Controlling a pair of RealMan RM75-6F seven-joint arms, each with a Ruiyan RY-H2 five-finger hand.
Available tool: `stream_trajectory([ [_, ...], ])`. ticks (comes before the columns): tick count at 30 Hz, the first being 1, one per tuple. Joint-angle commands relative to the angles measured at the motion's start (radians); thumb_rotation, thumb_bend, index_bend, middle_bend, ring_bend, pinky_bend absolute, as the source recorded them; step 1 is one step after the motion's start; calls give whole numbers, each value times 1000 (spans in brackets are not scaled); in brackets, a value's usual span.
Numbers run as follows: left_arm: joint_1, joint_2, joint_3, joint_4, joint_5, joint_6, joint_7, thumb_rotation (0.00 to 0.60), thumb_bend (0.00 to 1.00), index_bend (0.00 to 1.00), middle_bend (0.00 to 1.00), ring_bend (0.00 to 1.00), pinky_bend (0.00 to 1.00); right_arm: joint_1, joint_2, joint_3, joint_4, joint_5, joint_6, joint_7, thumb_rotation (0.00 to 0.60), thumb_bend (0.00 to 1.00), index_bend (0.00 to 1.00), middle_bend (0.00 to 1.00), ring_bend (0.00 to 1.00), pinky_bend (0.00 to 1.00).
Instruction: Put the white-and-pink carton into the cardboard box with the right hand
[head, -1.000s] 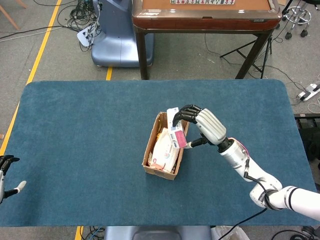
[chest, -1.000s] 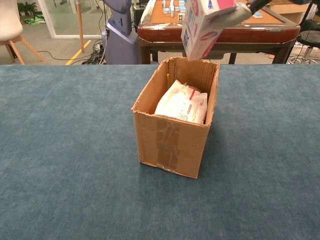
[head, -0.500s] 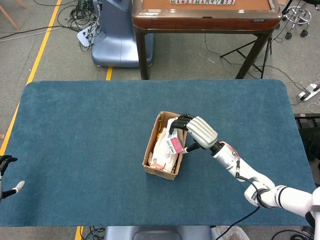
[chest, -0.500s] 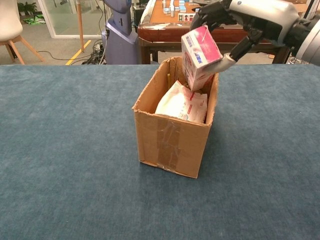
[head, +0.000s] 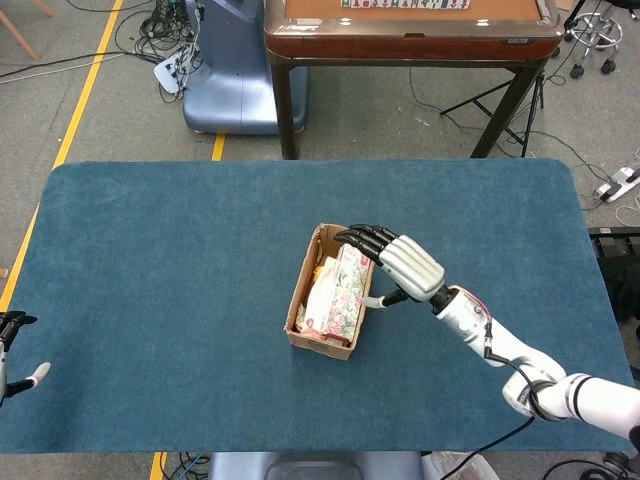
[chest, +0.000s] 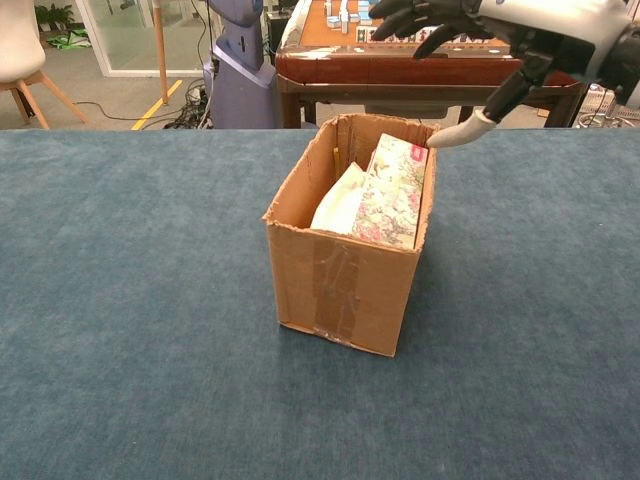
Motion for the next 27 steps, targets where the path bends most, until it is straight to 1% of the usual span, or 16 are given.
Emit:
stream_trajectory([
  [1,1,0,0,-2,3,3,2,600,140,295,242,168,405,-65,103,-7,-115,37,26,-191,600,0,137,135,85,184],
  [3,1,0,1,-3,5,4,3,600,140,295,241,168,405,-108,150,-11,-172,73,48,-322,600,0,180,146,85,184],
  [5,0,-1,3,-3,8,2,5,600,140,295,242,168,405,-150,190,-18,-217,103,69,-433,600,0,194,159,85,184],
  [8,-3,-4,5,1,17,1,4,600,140,295,246,169,405,-206,253,-29,-288,158,88,-549,600,0,203,164,85,184],
  [12,-6,-16,8,17,46,13,-7,600,140,303,265,181,405,-294,315,-35,-369,244,152,-656,600,0,204,179,85,184],
  [14,-8,-24,12,30,63,17,-17,600,140,310,280,192,406,-344,331,-42,-394,282,196,-693,600,0,204,187,85,184],
  [18,-13,-36,17,51,82,16,-30,600,140,319,293,201,411,-435,338,-54,-411,339,271,-713,600,0,205,187,85,184],
  [22,-18,-43,18,63,90,13,-39,600,140,320,294,202,412,-512,314,-52,-376,381,339,-711,600,0,206,187,85,184],
  [27,-21,-49,18,74,97,14,-59,600,140,321,294,202,416,-581,278,-55,-324,387,397,-700,600,0,221,187,85,184],
])
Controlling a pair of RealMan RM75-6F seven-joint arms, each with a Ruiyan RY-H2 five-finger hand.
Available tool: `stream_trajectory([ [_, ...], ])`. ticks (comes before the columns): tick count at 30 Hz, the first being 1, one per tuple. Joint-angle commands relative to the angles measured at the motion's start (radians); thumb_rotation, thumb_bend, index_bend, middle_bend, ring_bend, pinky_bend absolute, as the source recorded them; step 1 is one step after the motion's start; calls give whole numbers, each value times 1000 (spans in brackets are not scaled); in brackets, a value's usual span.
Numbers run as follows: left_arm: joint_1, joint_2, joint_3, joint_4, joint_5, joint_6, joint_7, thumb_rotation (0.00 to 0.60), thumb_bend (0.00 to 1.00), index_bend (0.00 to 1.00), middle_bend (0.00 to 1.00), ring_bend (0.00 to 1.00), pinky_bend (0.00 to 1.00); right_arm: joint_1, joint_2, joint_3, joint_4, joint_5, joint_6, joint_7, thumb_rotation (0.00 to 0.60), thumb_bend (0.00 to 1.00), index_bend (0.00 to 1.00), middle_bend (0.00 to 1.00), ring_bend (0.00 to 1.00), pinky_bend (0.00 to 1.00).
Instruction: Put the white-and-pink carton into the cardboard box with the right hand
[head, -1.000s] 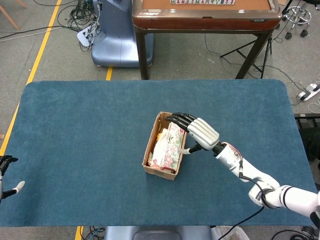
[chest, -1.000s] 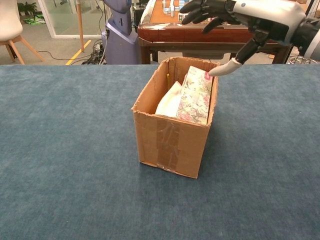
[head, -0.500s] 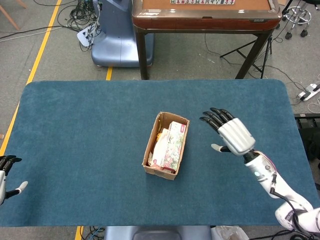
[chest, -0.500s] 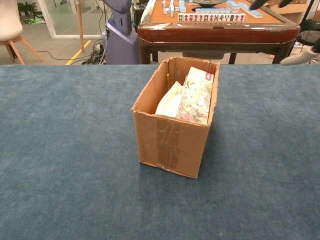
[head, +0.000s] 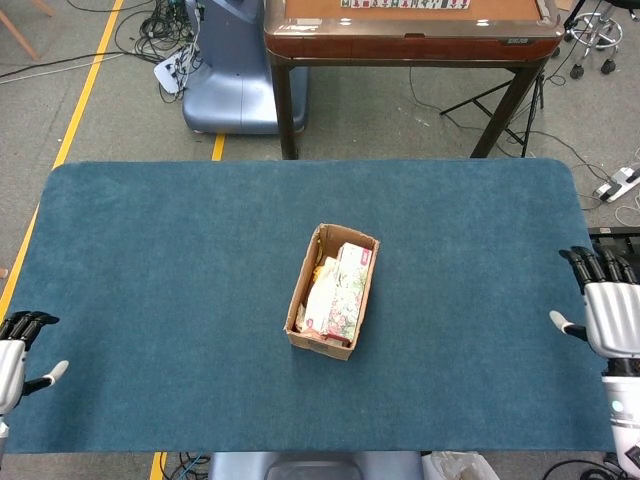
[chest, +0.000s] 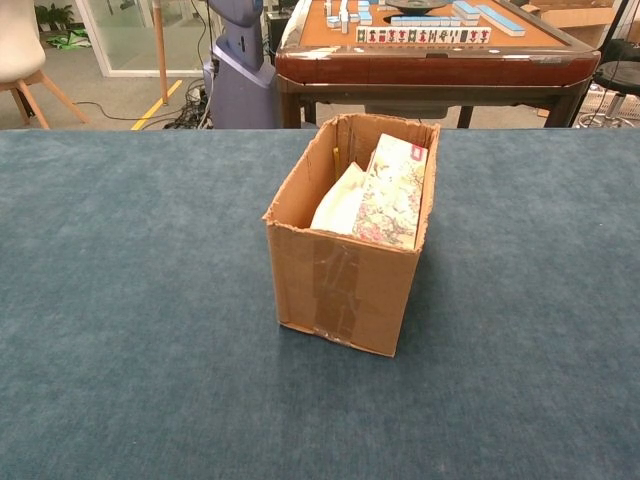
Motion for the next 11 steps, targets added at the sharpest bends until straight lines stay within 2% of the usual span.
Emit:
stream_trajectory([
  [1,-2,0,2,2,4,-4,-20,600,140,321,293,202,417,-44,-33,-4,48,2,36,3,600,0,224,187,85,184],
  [5,-8,17,13,-11,18,-24,-81,600,140,322,293,202,421,-64,-52,0,90,-1,18,45,600,0,227,187,85,184],
  [11,-18,10,16,-2,28,-33,-74,600,140,322,293,202,424,-70,-37,16,110,-27,-19,110,600,0,237,187,85,184],
])
